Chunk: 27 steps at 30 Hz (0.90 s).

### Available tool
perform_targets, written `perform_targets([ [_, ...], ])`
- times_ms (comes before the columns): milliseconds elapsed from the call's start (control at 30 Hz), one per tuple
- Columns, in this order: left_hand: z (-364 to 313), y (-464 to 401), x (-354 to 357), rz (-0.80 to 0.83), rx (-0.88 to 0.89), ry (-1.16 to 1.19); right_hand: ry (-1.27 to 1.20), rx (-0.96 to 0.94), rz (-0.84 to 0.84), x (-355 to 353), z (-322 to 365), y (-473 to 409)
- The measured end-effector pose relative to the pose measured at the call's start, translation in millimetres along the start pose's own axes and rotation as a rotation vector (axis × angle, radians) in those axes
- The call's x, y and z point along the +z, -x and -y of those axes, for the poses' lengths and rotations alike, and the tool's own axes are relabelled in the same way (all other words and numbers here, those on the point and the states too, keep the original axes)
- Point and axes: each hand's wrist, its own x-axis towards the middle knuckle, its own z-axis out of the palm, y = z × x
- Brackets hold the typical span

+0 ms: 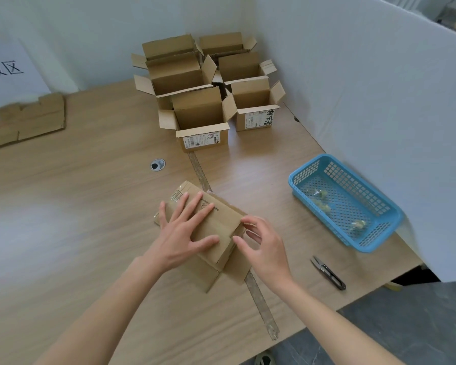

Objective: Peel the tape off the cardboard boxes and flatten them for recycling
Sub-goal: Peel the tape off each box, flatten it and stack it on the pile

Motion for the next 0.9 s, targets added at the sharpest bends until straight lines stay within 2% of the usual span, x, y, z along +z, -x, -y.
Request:
perform_targets([
  [133,6,-2,1,0.076,0.015,-0.002,-0.039,0.003,0.002,6,-1,13],
  [467,2,1,0,0.081,0.012,-0.059,-0.058,0.053,-0.010,10,4,16],
  [567,0,1,-1,0.088,0.011,-0.063,0.015,0.038,0.006,7,5,16],
  [700,-3,0,-1,0.128,0.007,-0.105,0.233,-0.004,0.069,0,6,14],
  [900,-8,1,4,0.147,0.003,-0.109,0.171,0.033,0.067,1,9,11],
])
